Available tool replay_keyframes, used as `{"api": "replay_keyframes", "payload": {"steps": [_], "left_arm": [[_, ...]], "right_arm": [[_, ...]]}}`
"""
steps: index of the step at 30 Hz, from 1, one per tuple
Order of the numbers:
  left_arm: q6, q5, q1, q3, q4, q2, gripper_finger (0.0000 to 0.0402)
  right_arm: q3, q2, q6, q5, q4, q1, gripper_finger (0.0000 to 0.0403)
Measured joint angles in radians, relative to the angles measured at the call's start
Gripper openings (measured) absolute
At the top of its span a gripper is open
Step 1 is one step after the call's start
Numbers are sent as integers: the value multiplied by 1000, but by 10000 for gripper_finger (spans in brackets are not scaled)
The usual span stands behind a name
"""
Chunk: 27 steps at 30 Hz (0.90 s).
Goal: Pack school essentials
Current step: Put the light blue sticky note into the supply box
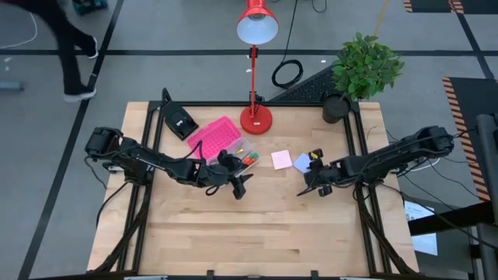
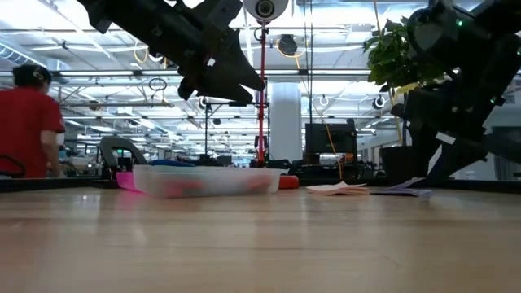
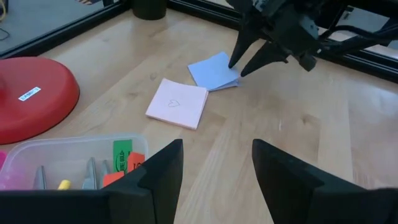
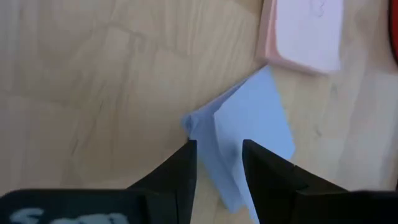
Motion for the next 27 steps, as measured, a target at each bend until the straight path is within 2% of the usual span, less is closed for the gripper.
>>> {"api": "replay_keyframes", "payload": {"steps": [8,17,21,27], "left_arm": [[4,0,0,0,0,0,195],[15,0,0,-1,0,0,195],[15,0,0,-1,0,0,195],[11,0,0,-1,0,0,195]], "right_arm": [[-22,39,-48,56,85,-1,95],[-23,46,-53,54,87,-1,7],[-23,46,-53,62,97,-1,9],[-14,24,-52,136,123,2,2]]}}
